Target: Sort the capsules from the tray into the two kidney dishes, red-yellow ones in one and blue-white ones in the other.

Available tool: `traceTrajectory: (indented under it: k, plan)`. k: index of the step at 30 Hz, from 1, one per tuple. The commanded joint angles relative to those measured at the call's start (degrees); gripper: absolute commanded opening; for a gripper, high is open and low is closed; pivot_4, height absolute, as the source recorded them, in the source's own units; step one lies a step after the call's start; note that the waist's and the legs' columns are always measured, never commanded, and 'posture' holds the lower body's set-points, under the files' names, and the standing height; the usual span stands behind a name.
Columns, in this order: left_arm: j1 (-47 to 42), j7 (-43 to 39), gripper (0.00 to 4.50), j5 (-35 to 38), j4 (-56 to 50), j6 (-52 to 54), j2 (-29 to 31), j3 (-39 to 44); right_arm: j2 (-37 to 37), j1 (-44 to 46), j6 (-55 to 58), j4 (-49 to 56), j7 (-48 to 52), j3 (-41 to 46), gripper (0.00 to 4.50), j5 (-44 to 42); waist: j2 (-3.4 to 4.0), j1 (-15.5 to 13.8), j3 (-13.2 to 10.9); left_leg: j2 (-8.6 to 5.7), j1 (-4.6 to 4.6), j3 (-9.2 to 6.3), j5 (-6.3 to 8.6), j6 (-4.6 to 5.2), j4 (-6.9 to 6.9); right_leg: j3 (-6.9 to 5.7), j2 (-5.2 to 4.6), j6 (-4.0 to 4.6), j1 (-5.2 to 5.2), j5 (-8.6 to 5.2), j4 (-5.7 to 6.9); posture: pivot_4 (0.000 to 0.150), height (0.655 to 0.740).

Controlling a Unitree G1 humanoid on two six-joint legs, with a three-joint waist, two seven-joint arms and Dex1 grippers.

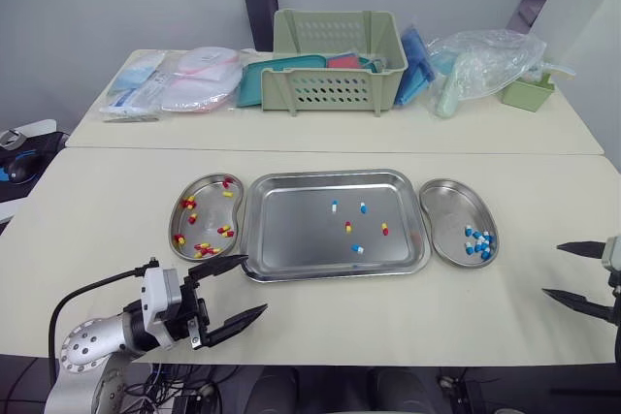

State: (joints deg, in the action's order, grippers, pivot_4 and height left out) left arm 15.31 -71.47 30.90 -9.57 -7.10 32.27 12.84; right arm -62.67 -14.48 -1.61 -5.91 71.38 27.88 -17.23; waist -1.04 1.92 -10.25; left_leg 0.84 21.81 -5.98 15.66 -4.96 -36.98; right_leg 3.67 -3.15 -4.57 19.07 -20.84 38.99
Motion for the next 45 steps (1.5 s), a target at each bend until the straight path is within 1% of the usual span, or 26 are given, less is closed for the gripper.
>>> traceTrajectory:
  k: [1, 4, 6, 9, 11, 15, 16, 19, 22, 30, 34, 40, 45]
  plan:
    - [-0.28, -0.84, 4.48, 0.17, 0.22, -1.81, 0.65, 0.15, -1.74, 3.03, 5.85, 10.97, 0.09, 0.7, 4.5, -4.83, 0.05, 0.29, 0.03, 0.01, -0.01, -0.01, 0.0, 0.0, 0.01, 0.0, 0.02, 0.0, 0.0, 0.0, 0.0, 0.15, 0.74]
    - [-0.47, -1.08, 4.48, 0.21, 0.74, -2.28, 0.76, 0.22, -0.83, 6.59, 12.58, 19.92, -2.33, -2.77, 4.5, -8.15, 0.07, 0.45, 0.04, 0.03, -0.01, -0.04, 0.0, 0.0, 0.01, -0.01, 0.04, 0.0, 0.0, 0.0, 0.02, 0.15, 0.74]
    - [-0.46, -1.14, 4.48, 0.18, 0.84, -2.44, 0.81, 0.21, -0.2, 9.03, 18.34, 27.01, -5.19, -7.1, 4.5, -9.83, 0.04, 0.11, 0.03, 0.02, 0.04, -0.08, 0.0, 0.0, -0.01, -0.06, 0.03, 0.0, 0.0, 0.0, 0.0, 0.15, 0.74]
    - [-0.17, -1.13, 4.48, 0.17, 0.43, -2.56, 0.84, 0.11, 1.03, 13.27, 26.66, 34.59, -9.68, -13.17, 4.5, -12.48, 0.03, -0.11, 0.02, 0.02, 0.09, -0.11, 0.0, 0.0, -0.01, -0.07, 0.02, 0.0, 0.03, 0.0, -0.02, 0.15, 0.74]
    - [0.19, -1.16, 4.48, 0.14, -0.08, -2.81, 0.82, -0.03, 3.06, 15.99, 29.73, 38.05, -12.64, -18.44, 4.5, -11.9, 0.03, -0.26, 0.02, 0.01, 0.11, -0.14, 0.0, -0.01, -0.02, -0.1, 0.01, 0.0, 0.03, 0.0, -0.02, 0.15, 0.74]
    - [1.11, -1.23, 4.48, 0.19, -0.76, -3.29, 0.83, -0.27, 7.77, 18.6, 32.04, 41.25, -17.67, -26.87, 4.5, -8.21, 0.0, -0.25, 0.02, 0.0, 0.14, -0.19, 0.0, 0.0, -0.01, -0.14, 0.0, 0.0, 0.05, 0.0, -0.03, 0.15, 0.74]
    - [1.34, -1.25, 4.48, 0.12, -0.84, -3.49, 0.79, -0.35, 9.23, 19.3, 32.58, 41.61, -19.09, -28.76, 4.5, -7.44, -0.01, -0.2, 0.02, 0.0, 0.13, -0.18, 0.0, 0.0, -0.01, -0.12, 0.01, 0.0, 0.07, 0.0, -0.03, 0.15, 0.74]
    - [1.63, -0.83, 4.5, -0.08, -1.0, -3.93, 0.37, -0.67, 13.21, 21.09, 33.95, 41.74, -22.45, -33.72, 3.91, -4.87, 0.0, -0.13, 0.01, 0.0, 0.11, -0.21, 0.0, 0.0, -0.01, -0.13, 0.02, 0.0, 0.09, 0.0, 0.02, 0.15, 0.74]
    - [1.91, -0.25, 4.5, -0.11, -1.49, -4.06, 0.18, -1.02, 16.15, 23.38, 35.54, 41.38, -24.73, -37.29, 2.94, -2.78, 0.0, -0.09, 0.01, 0.0, 0.11, -0.22, 0.0, 0.0, -0.01, -0.12, 0.02, 0.0, 0.1, 0.0, 0.02, 0.15, 0.74]
    - [2.23, 1.08, 4.5, -0.07, -2.99, -3.48, 0.19, -2.04, 23.35, 32.83, 42.22, 36.05, -29.59, -46.93, 2.94, 3.81, 0.0, -0.06, 0.01, -0.01, 0.1, -0.25, 0.0, 0.0, 0.0, -0.12, 0.02, 0.0, 0.11, 0.0, 0.03, 0.15, 0.74]
    - [1.97, 1.67, 4.5, -0.17, -3.35, -3.24, 0.2, -2.49, 25.4, 36.5, 46.3, 33.18, -30.05, -49.6, 2.94, 5.16, 0.01, -0.04, 0.01, -0.01, 0.1, -0.27, 0.0, 0.0, 0.0, -0.12, 0.02, 0.0, 0.14, 0.0, 0.03, 0.15, 0.74]
    - [1.9, 2.51, 4.5, -0.36, -3.74, -3.08, 0.3, -2.96, 25.55, 40.12, 49.19, 29.49, -27.33, -51.92, 2.94, 5.34, 0.01, -0.03, 0.01, -0.02, 0.11, -0.27, 0.0, 0.0, 0.01, -0.12, 0.02, 0.0, 0.16, 0.0, 0.02, 0.15, 0.74]
    - [1.75, 3.21, 4.5, -0.63, -4.13, -2.87, 0.28, -3.33, 25.35, 42.68, 47.57, 26.92, -25.04, -54.28, 2.94, 7.05, 0.01, -0.01, 0.01, -0.02, 0.11, -0.27, 0.0, 0.0, 0.02, -0.12, 0.02, 0.0, 0.18, 0.0, 0.02, 0.15, 0.74]
